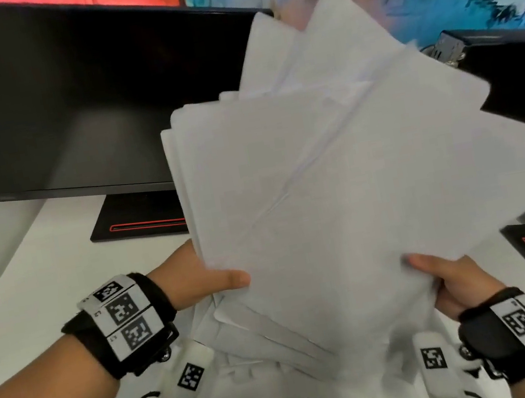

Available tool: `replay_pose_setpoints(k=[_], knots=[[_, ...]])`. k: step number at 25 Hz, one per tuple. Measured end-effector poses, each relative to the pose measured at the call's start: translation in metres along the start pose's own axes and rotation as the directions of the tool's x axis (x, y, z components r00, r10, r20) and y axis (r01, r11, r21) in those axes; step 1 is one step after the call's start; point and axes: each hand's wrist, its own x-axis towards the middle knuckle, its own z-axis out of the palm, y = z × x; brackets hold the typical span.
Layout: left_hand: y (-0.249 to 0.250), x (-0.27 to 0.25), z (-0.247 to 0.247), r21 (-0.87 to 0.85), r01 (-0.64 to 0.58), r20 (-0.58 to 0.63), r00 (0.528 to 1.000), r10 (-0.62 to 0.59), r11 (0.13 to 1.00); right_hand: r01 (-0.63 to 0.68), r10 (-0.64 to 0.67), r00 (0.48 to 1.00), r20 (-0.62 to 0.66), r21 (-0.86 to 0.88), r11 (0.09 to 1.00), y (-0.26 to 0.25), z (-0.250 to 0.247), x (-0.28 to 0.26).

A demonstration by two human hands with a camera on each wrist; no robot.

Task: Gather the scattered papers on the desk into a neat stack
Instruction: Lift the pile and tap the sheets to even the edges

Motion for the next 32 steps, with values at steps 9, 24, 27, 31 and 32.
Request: replay_pose_setpoints(k=[9,24,27,31,32], knots=[[-0.027,0.011,0.009,-0.341,0.032,-0.421,0.888,-0.183,0.939,0.231,-0.254,0.966,-0.04,-0.303,0.925,-0.021,0.066,0.0],[-0.003,-0.007,0.018,-0.207,-0.205,-0.63,0.776,0.03,0.957,0.422,-0.46,0.886,-0.058,-0.311,0.852,-0.014,0.07,-0.018],[0.003,-0.015,0.012,0.008,-0.287,-0.648,0.728,0.224,0.958,0.417,-0.459,0.886,-0.064,-0.325,0.849,-0.012,0.065,-0.026],[-0.01,-0.013,0.014,-0.061,-0.228,-0.632,0.762,0.14,0.972,0.375,-0.412,0.91,-0.051,-0.327,0.867,0.004,0.064,-0.028],[-0.013,-0.011,0.015,-0.104,-0.215,-0.63,0.769,0.102,0.971,0.348,-0.388,0.919,-0.073,-0.311,0.884,0.007,0.064,-0.026]])
